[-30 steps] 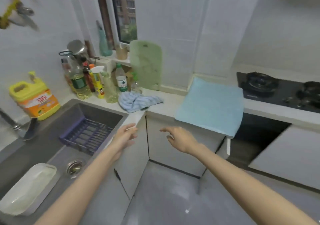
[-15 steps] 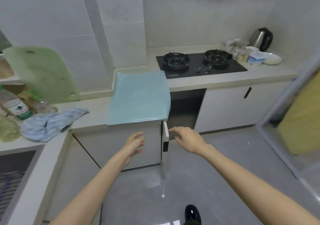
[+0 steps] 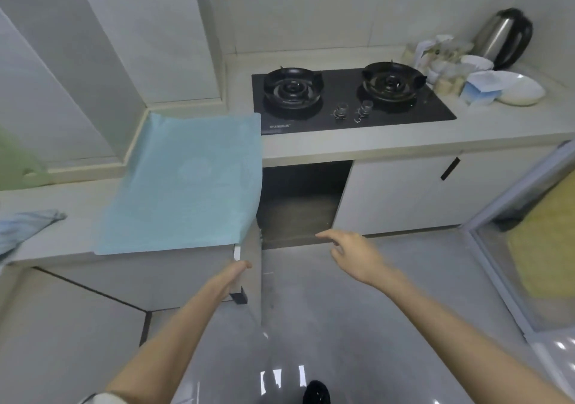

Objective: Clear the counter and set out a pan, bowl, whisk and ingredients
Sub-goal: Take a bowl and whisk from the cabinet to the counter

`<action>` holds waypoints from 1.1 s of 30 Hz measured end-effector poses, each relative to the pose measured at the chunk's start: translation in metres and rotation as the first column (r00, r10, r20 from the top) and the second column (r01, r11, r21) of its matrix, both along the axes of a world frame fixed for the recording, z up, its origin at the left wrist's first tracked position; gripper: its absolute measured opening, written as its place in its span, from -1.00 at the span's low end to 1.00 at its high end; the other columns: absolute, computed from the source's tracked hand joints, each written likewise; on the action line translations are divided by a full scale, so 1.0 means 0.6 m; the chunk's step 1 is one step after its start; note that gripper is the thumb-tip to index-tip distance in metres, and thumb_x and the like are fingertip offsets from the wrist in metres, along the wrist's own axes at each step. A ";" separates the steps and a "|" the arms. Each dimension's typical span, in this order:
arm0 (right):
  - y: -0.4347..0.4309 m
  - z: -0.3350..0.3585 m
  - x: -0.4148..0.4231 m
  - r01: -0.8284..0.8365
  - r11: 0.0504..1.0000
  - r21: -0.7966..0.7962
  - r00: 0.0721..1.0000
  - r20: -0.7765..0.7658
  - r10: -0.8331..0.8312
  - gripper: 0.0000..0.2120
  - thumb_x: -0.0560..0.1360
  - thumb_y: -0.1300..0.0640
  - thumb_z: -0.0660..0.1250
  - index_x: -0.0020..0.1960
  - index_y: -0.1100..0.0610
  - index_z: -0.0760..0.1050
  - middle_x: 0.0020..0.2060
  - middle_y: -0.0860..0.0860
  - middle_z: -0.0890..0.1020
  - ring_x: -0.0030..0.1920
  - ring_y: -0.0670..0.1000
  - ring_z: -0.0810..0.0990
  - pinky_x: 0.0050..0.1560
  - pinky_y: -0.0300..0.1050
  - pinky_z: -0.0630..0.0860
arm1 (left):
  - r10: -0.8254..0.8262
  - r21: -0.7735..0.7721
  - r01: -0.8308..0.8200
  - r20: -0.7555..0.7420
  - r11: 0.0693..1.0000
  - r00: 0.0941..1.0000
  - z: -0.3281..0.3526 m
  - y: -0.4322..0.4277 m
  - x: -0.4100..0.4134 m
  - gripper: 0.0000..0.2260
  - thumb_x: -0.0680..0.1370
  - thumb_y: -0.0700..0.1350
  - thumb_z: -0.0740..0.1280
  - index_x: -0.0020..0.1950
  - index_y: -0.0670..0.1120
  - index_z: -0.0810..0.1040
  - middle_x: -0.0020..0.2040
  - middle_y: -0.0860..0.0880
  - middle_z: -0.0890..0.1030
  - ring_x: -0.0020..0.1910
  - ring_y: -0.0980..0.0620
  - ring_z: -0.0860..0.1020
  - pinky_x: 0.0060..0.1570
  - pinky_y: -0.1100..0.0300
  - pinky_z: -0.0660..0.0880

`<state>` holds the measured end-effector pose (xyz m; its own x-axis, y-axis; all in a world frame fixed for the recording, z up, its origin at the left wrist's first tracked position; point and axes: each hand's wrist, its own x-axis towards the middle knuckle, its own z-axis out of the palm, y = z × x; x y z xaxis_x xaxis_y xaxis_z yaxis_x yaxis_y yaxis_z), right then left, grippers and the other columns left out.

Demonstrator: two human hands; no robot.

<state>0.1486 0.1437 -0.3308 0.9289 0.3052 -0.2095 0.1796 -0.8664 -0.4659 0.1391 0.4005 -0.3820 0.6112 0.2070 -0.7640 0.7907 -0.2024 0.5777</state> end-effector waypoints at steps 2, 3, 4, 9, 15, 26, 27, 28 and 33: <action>-0.035 -0.007 0.021 0.010 1.000 0.012 1.000 -0.021 -0.010 -0.56 0.54 0.27 0.14 0.36 -0.04 0.43 0.32 -0.05 0.50 0.23 0.01 0.51 0.15 -0.14 0.44 | 0.045 0.005 -0.045 0.025 0.999 0.999 -0.016 -0.007 0.010 -0.56 0.38 -0.21 0.33 0.23 -0.27 0.35 0.08 -0.22 0.48 -0.01 -0.15 0.45 -0.14 0.15 0.39; -0.060 -0.013 0.037 0.021 0.999 0.024 0.999 -0.043 -0.020 -0.57 0.54 0.27 0.15 0.36 -0.03 0.43 0.32 -0.05 0.50 0.24 0.00 0.50 0.15 -0.17 0.42 | 0.051 0.007 -0.051 0.034 0.999 0.998 -0.038 -0.013 0.026 -0.46 0.25 -0.20 0.32 0.21 -0.28 0.38 0.11 -0.23 0.49 0.01 -0.16 0.45 -0.15 0.15 0.39; -0.077 -0.017 0.049 0.030 0.999 0.029 0.998 -0.060 -0.028 -0.58 0.55 0.26 0.15 0.36 -0.01 0.43 0.32 -0.05 0.50 0.25 0.00 0.49 0.15 -0.20 0.39 | 0.074 -0.008 -0.074 0.031 0.997 0.997 -0.052 -0.019 0.037 -0.42 0.16 -0.21 0.28 0.19 -0.29 0.42 0.13 -0.23 0.50 0.05 -0.18 0.46 -0.12 0.13 0.40; -0.148 -0.041 0.112 0.067 0.997 0.024 0.992 -0.109 -0.064 -0.62 0.56 0.22 0.17 0.34 -0.03 0.43 0.31 -0.06 0.51 0.24 -0.01 0.49 0.19 -0.16 0.39 | 0.138 -0.198 -0.145 -0.047 0.970 0.989 -0.048 -0.109 0.098 -0.81 0.32 -0.37 0.18 -0.17 -0.20 0.50 -0.21 -0.19 0.48 -0.23 -0.12 0.42 -0.16 0.11 0.39; -0.226 -0.049 0.208 0.123 0.990 0.064 0.988 -0.104 -0.116 -0.61 0.59 0.27 0.16 0.38 0.03 0.41 0.35 -0.02 0.46 0.33 -0.02 0.41 0.22 -0.35 0.25 | 0.186 -0.510 -0.231 -0.138 0.828 0.973 -0.042 -0.266 0.253 -0.80 0.47 -0.38 0.14 -0.26 -0.10 0.35 -0.33 -0.06 0.35 -0.36 0.04 0.36 -0.19 0.16 0.44; -0.346 -0.040 0.435 0.179 0.983 -0.048 0.981 -0.067 -0.182 -0.62 0.61 0.22 0.15 0.40 0.00 0.37 0.38 -0.04 0.42 0.34 0.01 0.37 0.27 -0.13 0.38 | 0.515 -0.710 -0.504 -0.230 0.491 0.826 -0.079 -0.386 0.488 -0.50 0.34 -0.58 -0.18 -0.24 -0.03 0.31 -0.25 0.01 0.33 -0.28 -0.01 0.35 -0.07 -0.04 0.54; -0.357 -0.043 0.453 0.195 0.978 -0.076 0.975 -0.089 -0.201 -0.63 0.61 0.22 0.15 0.39 0.00 0.38 0.36 -0.02 0.44 0.33 0.02 0.39 0.25 -0.09 0.41 | 0.533 -0.717 -0.516 -0.237 0.469 0.812 -0.081 -0.391 0.503 -0.49 0.39 -0.57 -0.18 -0.23 -0.02 0.32 -0.25 0.02 0.35 -0.23 -0.02 0.39 0.07 -0.06 0.49; -0.367 -0.048 0.466 0.210 0.972 -0.102 0.968 -0.114 -0.221 -0.63 0.60 0.22 0.15 0.38 0.01 0.40 0.34 0.00 0.46 0.31 0.03 0.42 0.23 -0.06 0.43 | 0.543 -0.715 -0.524 -0.239 0.462 0.805 -0.082 -0.394 0.516 -0.48 0.43 -0.57 -0.17 -0.20 -0.01 0.36 -0.22 0.04 0.39 -0.16 -0.02 0.43 0.22 -0.08 0.42; -0.421 -0.079 0.514 0.258 0.949 -0.180 0.926 -0.234 -0.297 -0.63 0.59 0.22 0.15 0.37 0.03 0.41 0.32 0.03 0.50 0.28 0.06 0.46 0.23 -0.09 0.43 | 0.622 -0.704 -0.580 -0.249 0.410 0.742 -0.090 -0.417 0.547 -0.25 0.42 -0.59 -0.17 0.27 0.10 0.40 0.21 0.04 0.46 0.29 -0.06 0.38 0.41 -0.09 0.24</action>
<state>0.4567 -0.1089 -0.3781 0.8813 -0.0081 -0.4726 -0.1860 -0.9251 -0.3311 0.4671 0.1504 -0.4358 0.5897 -0.0444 -0.8064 0.5108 0.7940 0.3297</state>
